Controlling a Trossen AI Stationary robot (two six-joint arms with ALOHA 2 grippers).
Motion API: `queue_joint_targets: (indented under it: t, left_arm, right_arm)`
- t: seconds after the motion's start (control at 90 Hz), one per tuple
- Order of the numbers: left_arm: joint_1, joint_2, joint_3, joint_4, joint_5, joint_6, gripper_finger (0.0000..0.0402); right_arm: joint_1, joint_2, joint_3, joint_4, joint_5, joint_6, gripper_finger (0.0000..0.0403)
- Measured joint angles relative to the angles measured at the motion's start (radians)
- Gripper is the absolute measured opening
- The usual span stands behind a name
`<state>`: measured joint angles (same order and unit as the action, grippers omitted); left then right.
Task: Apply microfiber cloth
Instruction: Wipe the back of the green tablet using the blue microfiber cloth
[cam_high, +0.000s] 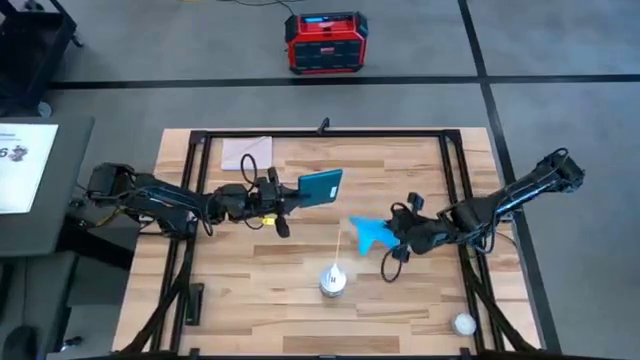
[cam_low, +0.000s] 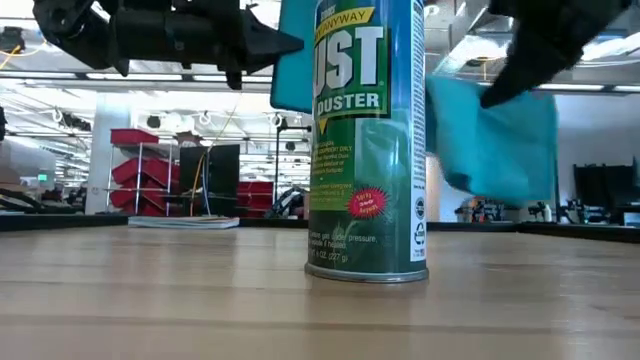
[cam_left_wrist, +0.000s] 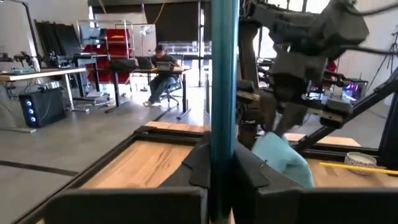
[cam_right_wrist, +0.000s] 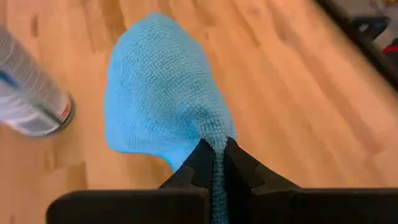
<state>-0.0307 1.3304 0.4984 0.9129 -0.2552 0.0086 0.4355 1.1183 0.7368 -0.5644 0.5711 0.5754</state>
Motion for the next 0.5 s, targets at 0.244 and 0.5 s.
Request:
queue_joint_targets:
  t: [0.244, 0.5]
  left_arm:
    - [0.002, 0.000, 0.000, -0.004, -0.006, 0.011, 0.0002]
    - [0.002, 0.000, 0.000, -0.006, -0.007, 0.011, 0.0002]
  right_arm:
    - [0.029, 0.000, -0.171, 0.180, -0.062, 0.112, 0.0000]
    - [-0.003, 0.042, -0.335, 0.395, -0.142, 0.165, 0.0000]
